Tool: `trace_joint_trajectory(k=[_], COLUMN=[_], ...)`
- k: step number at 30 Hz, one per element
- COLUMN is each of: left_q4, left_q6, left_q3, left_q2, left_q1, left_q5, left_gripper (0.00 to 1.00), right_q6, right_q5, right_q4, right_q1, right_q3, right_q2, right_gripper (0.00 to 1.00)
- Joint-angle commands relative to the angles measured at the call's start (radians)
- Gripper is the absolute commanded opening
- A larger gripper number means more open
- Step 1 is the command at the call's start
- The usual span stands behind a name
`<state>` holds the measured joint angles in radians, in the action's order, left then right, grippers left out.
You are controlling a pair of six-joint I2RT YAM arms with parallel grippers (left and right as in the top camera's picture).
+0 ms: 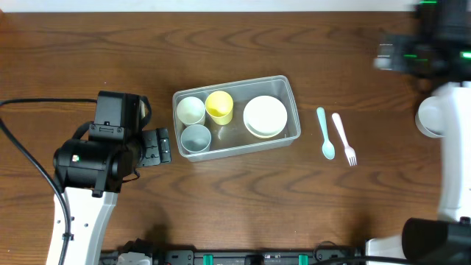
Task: Pack container
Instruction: 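Move the right gripper to the light-blue bowl and grasp its rim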
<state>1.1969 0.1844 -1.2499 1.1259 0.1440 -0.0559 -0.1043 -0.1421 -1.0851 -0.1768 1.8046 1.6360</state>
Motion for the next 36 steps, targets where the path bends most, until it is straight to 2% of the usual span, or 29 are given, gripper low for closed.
trace_joint_trajectory(k=[1,4,8,16,23,26,27,28,30,32,36], left_q4=[0.002,0.002,0.002,0.002,0.002,0.002,0.002,0.002,0.002,0.002,0.002], left_q6=[0.013,0.013,0.013,0.013,0.013,0.013,0.013,0.013,0.013,0.013,0.013], left_q3=[0.005,0.005,0.005,0.005,0.005,0.005,0.005,0.005,0.005,0.005,0.005], left_q2=[0.004,0.004,0.004,0.004,0.004,0.004,0.004,0.004,0.004,0.004,0.004], left_q1=[-0.006,-0.006,-0.006,-0.006,-0.006,-0.006,-0.006,-0.006,-0.006,-0.006,-0.006], left_q5=[-0.005,-0.005,-0.005,-0.005,-0.005,-0.005,-0.005,-0.005,-0.005,-0.005,-0.005], left_gripper=[0.91,0.91,0.91,0.91,0.91,0.91,0.91,0.91,0.91,0.91,0.91], right_q6=[-0.010,0.021,0.035,0.034,0.039,0.039,0.038,0.038,0.038,0.038,0.039], right_q5=[0.006,0.040,0.045,0.048,0.071,0.072,0.072,0.072,0.073,0.072,0.072], right_q4=[-0.011,-0.003,-0.001,-0.003,-0.001,-0.004,-0.004,-0.004,-0.005,-0.008,-0.007], right_q1=[-0.139,-0.246,-0.301,-0.299,-0.280,-0.279,-0.279,-0.279,-0.278,-0.275,-0.274], right_q3=[-0.008,-0.010,-0.010,-0.017,-0.017,-0.018,-0.018,-0.018,-0.018,-0.018,-0.030], right_q2=[0.064,0.136,0.253,0.462,0.569,0.588,0.590,0.591,0.591,0.591,0.591], right_gripper=[0.90,0.90,0.90,0.88,0.88,0.81,0.74,0.61,0.48,0.45,0.44])
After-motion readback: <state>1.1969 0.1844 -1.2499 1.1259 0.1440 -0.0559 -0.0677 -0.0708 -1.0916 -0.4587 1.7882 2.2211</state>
